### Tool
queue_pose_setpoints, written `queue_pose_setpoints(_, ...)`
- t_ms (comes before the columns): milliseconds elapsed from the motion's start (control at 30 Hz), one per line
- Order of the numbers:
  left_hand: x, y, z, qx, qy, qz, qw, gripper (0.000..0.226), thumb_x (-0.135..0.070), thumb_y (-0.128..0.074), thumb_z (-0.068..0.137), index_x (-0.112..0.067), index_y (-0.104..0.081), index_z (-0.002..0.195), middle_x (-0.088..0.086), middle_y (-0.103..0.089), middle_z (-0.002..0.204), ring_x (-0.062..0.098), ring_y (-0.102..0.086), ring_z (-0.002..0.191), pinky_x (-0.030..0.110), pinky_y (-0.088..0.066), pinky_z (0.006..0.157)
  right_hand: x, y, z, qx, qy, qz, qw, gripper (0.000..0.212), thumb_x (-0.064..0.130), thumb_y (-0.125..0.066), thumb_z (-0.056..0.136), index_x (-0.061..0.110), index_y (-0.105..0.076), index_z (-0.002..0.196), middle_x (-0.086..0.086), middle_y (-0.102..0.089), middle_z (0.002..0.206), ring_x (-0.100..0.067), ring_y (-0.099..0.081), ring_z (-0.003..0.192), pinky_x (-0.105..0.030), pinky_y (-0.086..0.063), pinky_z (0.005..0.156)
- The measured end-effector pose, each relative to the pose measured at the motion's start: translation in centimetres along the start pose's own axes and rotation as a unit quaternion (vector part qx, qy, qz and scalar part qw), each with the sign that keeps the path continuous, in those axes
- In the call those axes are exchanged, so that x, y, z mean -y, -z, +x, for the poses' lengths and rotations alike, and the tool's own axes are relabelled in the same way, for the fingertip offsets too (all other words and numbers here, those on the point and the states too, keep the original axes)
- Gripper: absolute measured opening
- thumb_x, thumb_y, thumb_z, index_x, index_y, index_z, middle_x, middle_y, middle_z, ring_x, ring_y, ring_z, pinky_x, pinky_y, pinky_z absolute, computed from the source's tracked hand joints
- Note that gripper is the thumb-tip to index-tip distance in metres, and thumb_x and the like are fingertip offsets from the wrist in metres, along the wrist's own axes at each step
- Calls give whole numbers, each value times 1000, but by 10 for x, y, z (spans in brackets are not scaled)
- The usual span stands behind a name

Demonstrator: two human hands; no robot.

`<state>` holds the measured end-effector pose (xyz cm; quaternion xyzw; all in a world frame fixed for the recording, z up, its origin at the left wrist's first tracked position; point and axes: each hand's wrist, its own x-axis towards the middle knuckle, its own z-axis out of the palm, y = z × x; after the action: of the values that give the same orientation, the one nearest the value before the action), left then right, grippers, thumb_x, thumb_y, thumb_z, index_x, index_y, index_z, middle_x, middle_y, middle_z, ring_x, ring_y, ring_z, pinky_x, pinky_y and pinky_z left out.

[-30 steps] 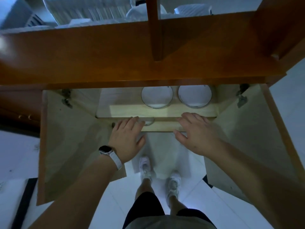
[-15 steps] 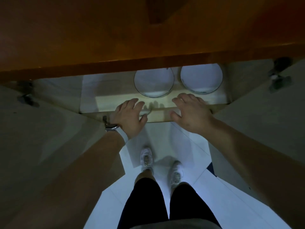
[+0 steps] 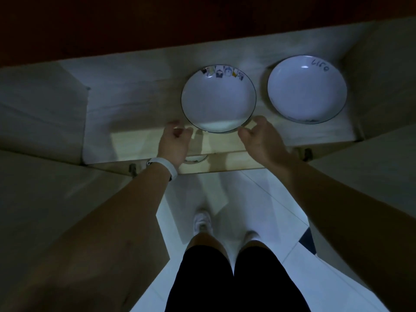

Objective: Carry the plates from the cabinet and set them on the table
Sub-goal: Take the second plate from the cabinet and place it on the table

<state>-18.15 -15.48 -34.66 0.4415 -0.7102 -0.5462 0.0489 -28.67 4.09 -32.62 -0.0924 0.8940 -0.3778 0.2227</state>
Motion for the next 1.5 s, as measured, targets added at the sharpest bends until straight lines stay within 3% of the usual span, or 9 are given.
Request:
queue_pose_setpoints(100,-11,-2,18,62,-12,-11,998,33,-24,-63,90,-10,-58,120,3,-64,92,15,-57,76,20,-44,60,4,-8,17,-6,-44,103,994,29,37,-60,86,19,-45,102,-1,-66,86,-20,-61,78,-31,-47,65)
queue_pose_setpoints(200,-24,-8,30,92,4,-32,995,28,-13,-60,91,0,-58,115,10,-65,82,15,-59,56,19,-42,46,10,-14,30,6,-99,260,961,32,30,-66,84,17,-47,106,-2,-63,88,-17,-63,69,-34,-59,61)
queue_pose_setpoints(367,-34,-18,36,113,44,-73,990,17,3,-51,91,-1,-59,106,17,-60,77,20,-53,48,21,-42,41,14,-24,52,-4,-141,380,914,39,6,-63,81,6,-53,119,-7,-63,107,-26,-65,95,-30,-60,58)
queue_pose_setpoints(667,-30,-18,20,111,86,-129,982,48,10,-57,86,-2,-45,131,22,-58,126,41,-60,107,33,-58,58,5,-10,37,31,-132,397,907,47,-12,-49,83,14,-50,122,-1,-58,112,-18,-58,96,-28,-59,58)
queue_pose_setpoints(867,-27,-11,-25,106,102,-144,979,44,5,-58,88,-15,-40,123,15,-55,126,34,-61,104,36,-59,65,5,12,-2,61,-127,360,922,57,-11,-45,80,10,-46,132,-11,-56,129,-30,-56,113,-43,-62,71)
queue_pose_setpoints(1000,-35,-2,-60,114,89,-138,980,50,1,-61,86,-19,-43,128,9,-62,117,29,-64,93,27,-55,59,10,37,-35,78,-117,376,916,58,-13,-43,82,11,-45,135,-8,-58,130,-24,-59,109,-34,-61,65)
queue_pose_setpoints(1167,-51,5,-109,145,76,-158,974,62,-5,-67,80,-29,-45,134,6,-64,122,32,-65,103,47,-57,82,9,74,-76,93,-124,401,903,52,-13,-46,85,11,-48,131,-7,-60,128,-24,-62,108,-37,-61,66)
queue_pose_setpoints(1233,-58,7,-132,164,72,-158,971,61,-13,-68,74,-36,-50,128,-1,-66,120,27,-66,103,46,-58,83,4,91,-95,94,-122,395,905,50,-13,-47,85,17,-52,125,-3,-61,125,-23,-62,109,-38,-61,68)
queue_pose_setpoints(1500,-72,4,-218,213,73,-208,952,66,18,-53,85,-26,-47,133,-1,-65,121,19,-65,103,35,-59,73,-19,159,-175,148,-134,325,925,56,-12,-43,85,16,-49,133,-8,-58,131,-28,-61,114,-50,-60,76)
